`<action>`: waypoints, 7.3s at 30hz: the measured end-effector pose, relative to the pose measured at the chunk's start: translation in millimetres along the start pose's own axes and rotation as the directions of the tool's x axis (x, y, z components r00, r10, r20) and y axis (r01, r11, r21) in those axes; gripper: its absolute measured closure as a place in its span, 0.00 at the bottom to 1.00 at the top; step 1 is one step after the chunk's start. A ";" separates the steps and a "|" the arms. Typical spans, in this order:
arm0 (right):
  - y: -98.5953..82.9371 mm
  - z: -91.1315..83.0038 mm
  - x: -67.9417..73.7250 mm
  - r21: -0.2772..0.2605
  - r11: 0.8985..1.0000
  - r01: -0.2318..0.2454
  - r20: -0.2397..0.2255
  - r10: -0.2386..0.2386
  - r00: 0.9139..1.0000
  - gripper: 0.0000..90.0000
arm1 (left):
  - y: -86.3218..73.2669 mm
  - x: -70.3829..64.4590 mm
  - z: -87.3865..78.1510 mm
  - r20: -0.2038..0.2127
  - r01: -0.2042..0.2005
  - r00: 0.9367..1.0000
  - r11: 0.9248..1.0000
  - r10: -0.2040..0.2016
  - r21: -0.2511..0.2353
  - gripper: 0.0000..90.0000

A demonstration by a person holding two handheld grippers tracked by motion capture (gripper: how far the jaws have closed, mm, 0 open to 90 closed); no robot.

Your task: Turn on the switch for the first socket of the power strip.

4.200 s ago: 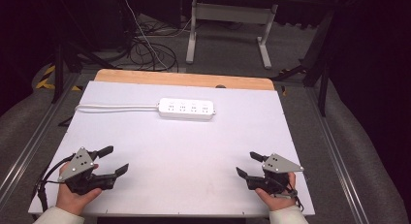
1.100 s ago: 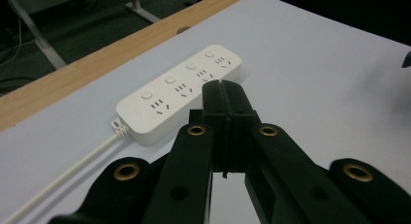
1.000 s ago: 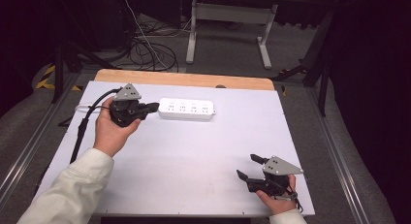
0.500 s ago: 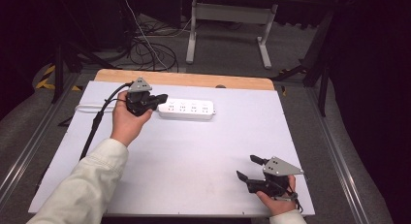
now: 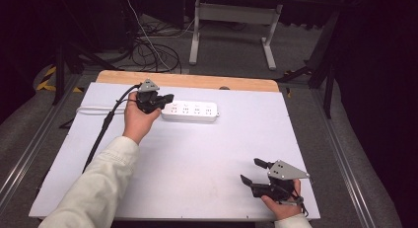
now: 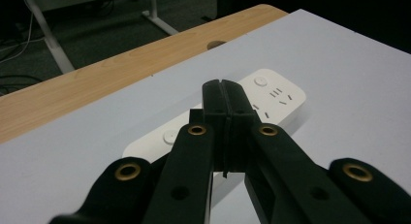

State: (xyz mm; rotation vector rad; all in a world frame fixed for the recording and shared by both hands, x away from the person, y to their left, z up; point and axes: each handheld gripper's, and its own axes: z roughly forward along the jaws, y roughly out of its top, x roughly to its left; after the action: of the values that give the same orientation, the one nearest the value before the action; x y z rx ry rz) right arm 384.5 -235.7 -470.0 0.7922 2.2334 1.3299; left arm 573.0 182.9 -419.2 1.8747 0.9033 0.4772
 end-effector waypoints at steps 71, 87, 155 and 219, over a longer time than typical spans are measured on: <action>-1.8 -3.8 1.1 -0.020 1.000 -0.007 -0.040 0.007 0.999 0.30 | -26.9 20.4 67.3 -0.124 0.011 0.992 0.995 0.001 0.098 1.00; -1.8 -3.7 1.5 -0.021 1.000 -0.008 -0.041 0.007 0.999 0.30 | -26.3 14.8 68.9 -0.165 -0.023 0.985 0.992 0.044 0.127 1.00; 2.8 2.1 -2.9 -0.028 1.000 -0.010 -0.043 0.009 0.999 0.30 | 40.5 -21.3 -46.6 -0.011 -0.054 0.998 0.998 0.054 0.023 0.49; 2.9 -5.6 -2.3 -0.053 0.998 -0.041 -0.072 0.037 0.997 0.26 | -158.1 -45.2 -190.2 0.115 -0.104 0.987 0.993 0.110 -0.057 0.12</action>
State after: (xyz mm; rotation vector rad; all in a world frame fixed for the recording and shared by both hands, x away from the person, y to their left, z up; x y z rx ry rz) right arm 383.5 -239.7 -464.8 0.7842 2.2363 1.4523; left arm 358.1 303.2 -469.8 1.8907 0.7084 0.4451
